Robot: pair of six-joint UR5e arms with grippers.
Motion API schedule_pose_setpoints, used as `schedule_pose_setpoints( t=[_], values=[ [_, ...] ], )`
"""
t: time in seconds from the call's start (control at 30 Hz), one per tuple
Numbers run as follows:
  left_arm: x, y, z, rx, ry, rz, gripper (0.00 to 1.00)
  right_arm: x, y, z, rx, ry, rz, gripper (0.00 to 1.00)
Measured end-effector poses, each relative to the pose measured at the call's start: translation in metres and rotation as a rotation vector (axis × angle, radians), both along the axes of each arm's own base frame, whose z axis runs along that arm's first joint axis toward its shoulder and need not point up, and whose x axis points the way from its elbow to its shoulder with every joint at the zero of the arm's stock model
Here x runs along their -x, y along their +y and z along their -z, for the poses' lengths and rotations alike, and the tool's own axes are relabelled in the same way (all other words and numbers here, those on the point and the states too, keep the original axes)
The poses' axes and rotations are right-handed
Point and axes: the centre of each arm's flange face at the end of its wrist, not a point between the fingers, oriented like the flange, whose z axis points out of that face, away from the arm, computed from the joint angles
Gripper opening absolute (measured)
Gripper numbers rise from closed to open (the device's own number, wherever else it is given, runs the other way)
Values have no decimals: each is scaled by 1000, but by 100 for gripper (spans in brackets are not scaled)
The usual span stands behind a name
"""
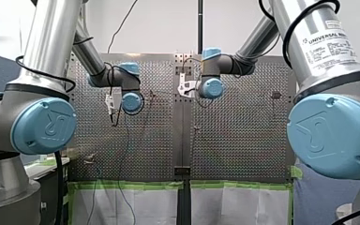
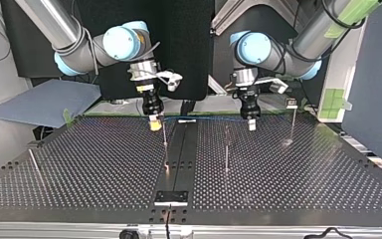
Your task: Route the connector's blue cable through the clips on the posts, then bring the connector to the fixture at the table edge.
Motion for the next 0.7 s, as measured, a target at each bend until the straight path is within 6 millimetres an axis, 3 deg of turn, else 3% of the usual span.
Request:
schedule_pose_setpoints(
  t=[0.23, 0.7],
  values=[
    [-7, -3, 2, 1, -11, 10, 0, -1, -7, 15, -12, 6, 1, 0],
    [-21, -7, -9, 5, -41, 36, 0, -5, -15, 12, -2, -2, -12, 0]
  ],
)
